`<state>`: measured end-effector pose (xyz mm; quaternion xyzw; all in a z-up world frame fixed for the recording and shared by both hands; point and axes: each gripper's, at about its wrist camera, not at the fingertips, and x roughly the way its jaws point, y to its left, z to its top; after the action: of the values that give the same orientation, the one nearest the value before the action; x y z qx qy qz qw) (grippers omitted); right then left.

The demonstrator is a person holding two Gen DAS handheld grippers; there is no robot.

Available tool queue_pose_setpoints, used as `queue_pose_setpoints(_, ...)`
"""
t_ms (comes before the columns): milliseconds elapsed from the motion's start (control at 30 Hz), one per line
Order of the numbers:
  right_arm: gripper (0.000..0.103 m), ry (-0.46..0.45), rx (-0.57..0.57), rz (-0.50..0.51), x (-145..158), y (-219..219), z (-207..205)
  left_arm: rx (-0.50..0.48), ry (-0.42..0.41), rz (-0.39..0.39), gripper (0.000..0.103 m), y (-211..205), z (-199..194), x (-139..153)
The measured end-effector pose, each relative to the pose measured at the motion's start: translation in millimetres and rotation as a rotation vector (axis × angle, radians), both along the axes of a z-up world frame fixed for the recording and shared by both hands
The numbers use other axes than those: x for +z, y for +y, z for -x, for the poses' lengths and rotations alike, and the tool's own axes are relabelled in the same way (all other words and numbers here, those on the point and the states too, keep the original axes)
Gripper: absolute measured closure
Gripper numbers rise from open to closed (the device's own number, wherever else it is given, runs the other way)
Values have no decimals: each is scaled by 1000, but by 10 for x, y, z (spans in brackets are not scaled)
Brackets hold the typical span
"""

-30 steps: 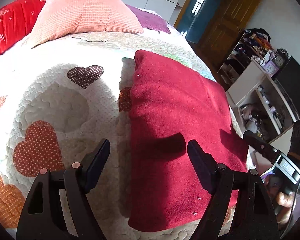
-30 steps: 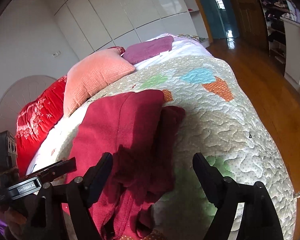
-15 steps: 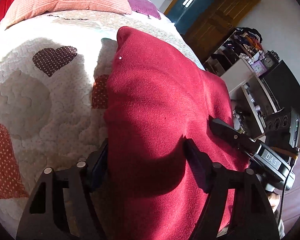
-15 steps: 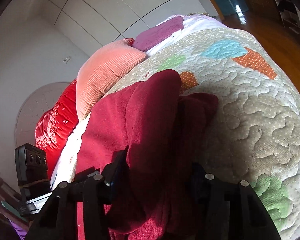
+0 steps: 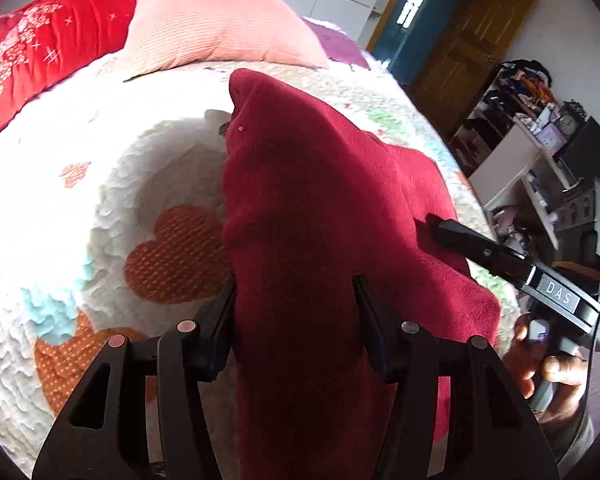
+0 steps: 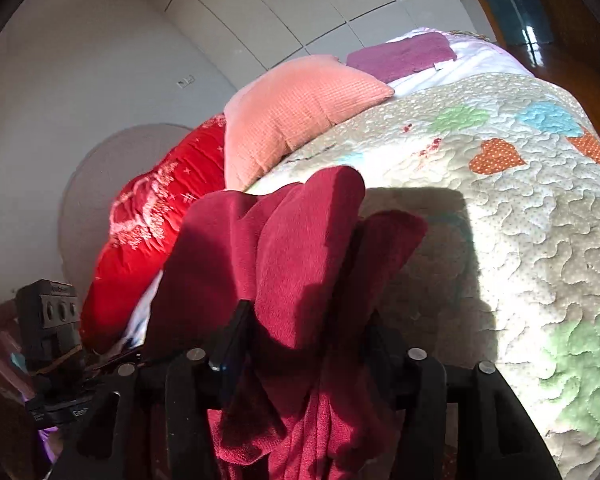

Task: Fold small clothes
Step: 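Release the folded sweatshirt and pull both grippers back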

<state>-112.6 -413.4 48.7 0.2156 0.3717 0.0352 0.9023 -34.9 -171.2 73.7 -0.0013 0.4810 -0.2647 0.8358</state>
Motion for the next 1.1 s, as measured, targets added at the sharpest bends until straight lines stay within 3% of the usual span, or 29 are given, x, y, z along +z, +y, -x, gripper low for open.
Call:
queue_pose_setpoints(33, 47, -1, -31, 55, 41, 8, 37, 25, 7, -30, 49, 46, -8, -35)
queue_pose_setpoints(100, 47, -43, -24, 41, 176, -14, 156, 44, -2, 1, 49, 181, 2, -19)
queue_pose_setpoints(167, 47, -76, 26, 24, 325, 26, 219, 67, -23, 29, 49, 256, 15, 66)
queue_pose_setpoints(267, 52, -83, 118, 83, 438, 324, 221, 82, -74, 16, 49, 230, 9, 152)
queue_pose_setpoints(333, 59, -62, 183, 113, 392, 530, 203, 91, -94, -21, 49, 162, -8, 136)
queue_pose_setpoints(433, 61, 9, 206, 253, 130, 777, 190, 83, -100, -75, 49, 67, -41, 10)
queue_pose_setpoints(533, 62, 85, 155, 334, -246, 709, 180, 71, -119, -96, 46, -7, -9, -109)
queue_pose_setpoints(600, 62, 67, 127, 238, -288, 570, 253, 74, -141, -106, 45, -31, 33, -118)
queue_pose_setpoints(800, 62, 38, 100, 225, -81, 596, 511, 93, -193, -122, 45, -30, 176, 11)
queue_pose_setpoints(1100, 54, -56, -37, 320, 301, 736, 917, 175, -321, -142, 45, 189, 659, 239)
